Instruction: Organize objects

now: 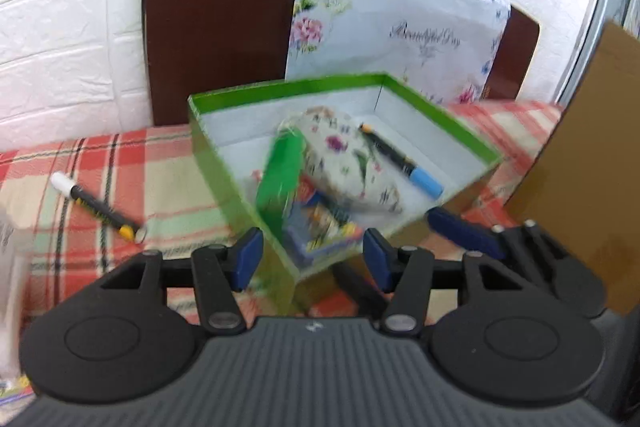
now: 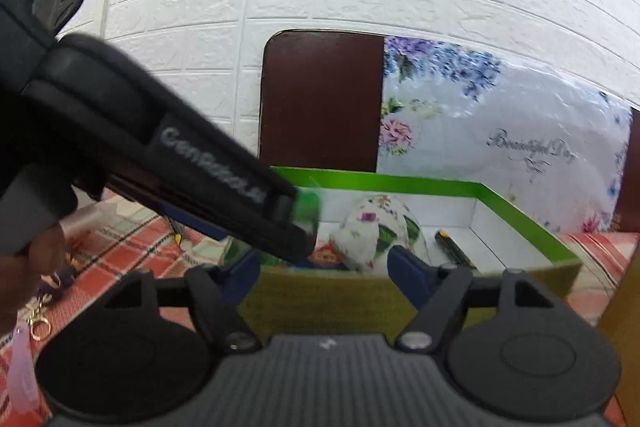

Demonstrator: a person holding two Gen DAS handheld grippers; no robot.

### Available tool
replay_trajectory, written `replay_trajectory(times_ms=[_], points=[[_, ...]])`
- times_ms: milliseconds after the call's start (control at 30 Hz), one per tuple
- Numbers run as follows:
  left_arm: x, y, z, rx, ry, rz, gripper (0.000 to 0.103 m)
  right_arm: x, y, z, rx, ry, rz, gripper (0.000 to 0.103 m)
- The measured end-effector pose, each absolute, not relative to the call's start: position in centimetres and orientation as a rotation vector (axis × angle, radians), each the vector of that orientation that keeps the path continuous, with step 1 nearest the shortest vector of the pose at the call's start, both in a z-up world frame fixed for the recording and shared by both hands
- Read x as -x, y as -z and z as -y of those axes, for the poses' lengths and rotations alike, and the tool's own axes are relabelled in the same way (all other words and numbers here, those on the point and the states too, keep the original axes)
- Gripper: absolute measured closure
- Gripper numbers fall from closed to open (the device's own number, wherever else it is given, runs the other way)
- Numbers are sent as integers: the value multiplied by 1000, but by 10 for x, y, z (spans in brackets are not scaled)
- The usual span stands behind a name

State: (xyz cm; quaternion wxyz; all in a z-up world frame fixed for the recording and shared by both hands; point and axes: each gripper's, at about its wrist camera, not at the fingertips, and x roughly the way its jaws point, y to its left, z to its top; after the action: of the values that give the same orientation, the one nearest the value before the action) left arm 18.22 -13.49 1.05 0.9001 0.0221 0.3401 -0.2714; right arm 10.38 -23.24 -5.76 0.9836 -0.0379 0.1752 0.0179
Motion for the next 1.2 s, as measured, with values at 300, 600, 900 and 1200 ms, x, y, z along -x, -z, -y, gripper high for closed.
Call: replay_trajectory(times_ms=[300, 600, 900, 1200], points=[[-145, -2, 115, -68, 469, -732, 46, -67, 76, 224, -33, -84, -488, 29], [-102, -10, 103, -98, 438, -703, 45, -24, 62, 240, -111, -26, -508, 29], [-74, -21, 91, -136, 372, -664, 40, -3, 24, 260, -257, -8, -445, 29], [-68, -15, 59, -119, 286, -681, 39, 1, 20, 229, -192, -73, -467, 29]])
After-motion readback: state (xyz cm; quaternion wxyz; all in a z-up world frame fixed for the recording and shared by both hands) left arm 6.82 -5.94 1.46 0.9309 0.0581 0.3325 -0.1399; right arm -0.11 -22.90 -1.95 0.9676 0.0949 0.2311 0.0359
